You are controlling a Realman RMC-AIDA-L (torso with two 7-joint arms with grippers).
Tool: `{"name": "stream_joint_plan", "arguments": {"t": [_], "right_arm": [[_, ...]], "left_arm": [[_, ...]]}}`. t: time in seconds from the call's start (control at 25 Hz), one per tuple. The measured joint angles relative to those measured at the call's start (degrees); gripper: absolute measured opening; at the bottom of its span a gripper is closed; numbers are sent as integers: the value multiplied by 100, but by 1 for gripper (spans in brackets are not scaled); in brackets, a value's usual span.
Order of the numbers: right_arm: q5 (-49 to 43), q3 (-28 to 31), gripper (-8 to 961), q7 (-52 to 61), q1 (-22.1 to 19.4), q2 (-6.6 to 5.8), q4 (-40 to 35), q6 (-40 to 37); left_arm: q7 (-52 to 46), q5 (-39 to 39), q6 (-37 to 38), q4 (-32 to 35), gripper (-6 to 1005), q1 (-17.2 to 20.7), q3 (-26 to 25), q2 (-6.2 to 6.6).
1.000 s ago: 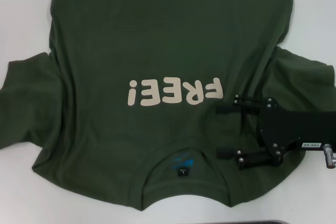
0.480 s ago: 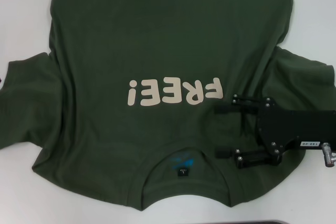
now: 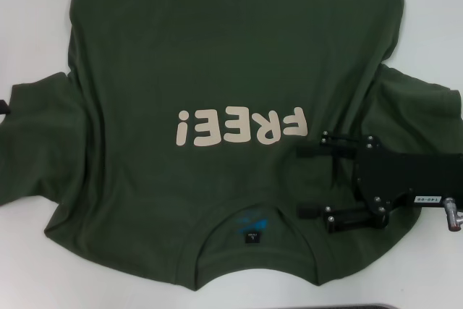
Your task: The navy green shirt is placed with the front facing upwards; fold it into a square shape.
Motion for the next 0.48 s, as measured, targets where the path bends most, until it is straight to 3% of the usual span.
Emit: {"name": "stream_joint_plan", "arguments": {"t": [0.48], "right_arm": [[14,0,920,1,-2,-9,0,-1]], "left_arm": [[17,1,-20,-44,755,-46,11,-7]]}}
